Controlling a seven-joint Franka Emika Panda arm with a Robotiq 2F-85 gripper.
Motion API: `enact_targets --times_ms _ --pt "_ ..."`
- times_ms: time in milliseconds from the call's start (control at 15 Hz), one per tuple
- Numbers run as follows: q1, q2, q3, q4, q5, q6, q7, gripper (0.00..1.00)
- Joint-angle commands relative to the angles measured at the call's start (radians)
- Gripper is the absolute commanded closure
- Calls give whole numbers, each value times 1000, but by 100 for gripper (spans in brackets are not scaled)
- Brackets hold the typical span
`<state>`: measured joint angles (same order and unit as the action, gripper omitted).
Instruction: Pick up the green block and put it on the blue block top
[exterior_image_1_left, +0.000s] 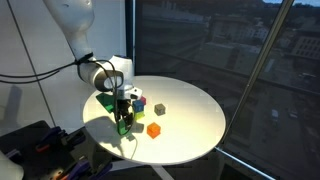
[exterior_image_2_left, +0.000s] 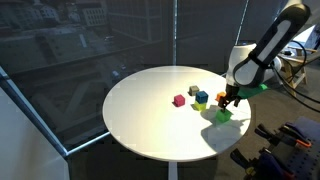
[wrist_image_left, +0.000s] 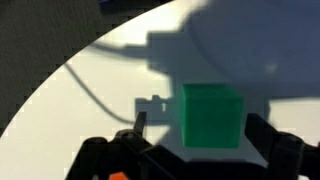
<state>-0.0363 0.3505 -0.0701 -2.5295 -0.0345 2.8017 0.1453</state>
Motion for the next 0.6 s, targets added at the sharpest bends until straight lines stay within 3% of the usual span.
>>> enact_targets --times_ms 0,533 --pt "11 34 -6 35 5 -1 -21 0" --pt "28 86 -10 67 2 -1 -19 0"
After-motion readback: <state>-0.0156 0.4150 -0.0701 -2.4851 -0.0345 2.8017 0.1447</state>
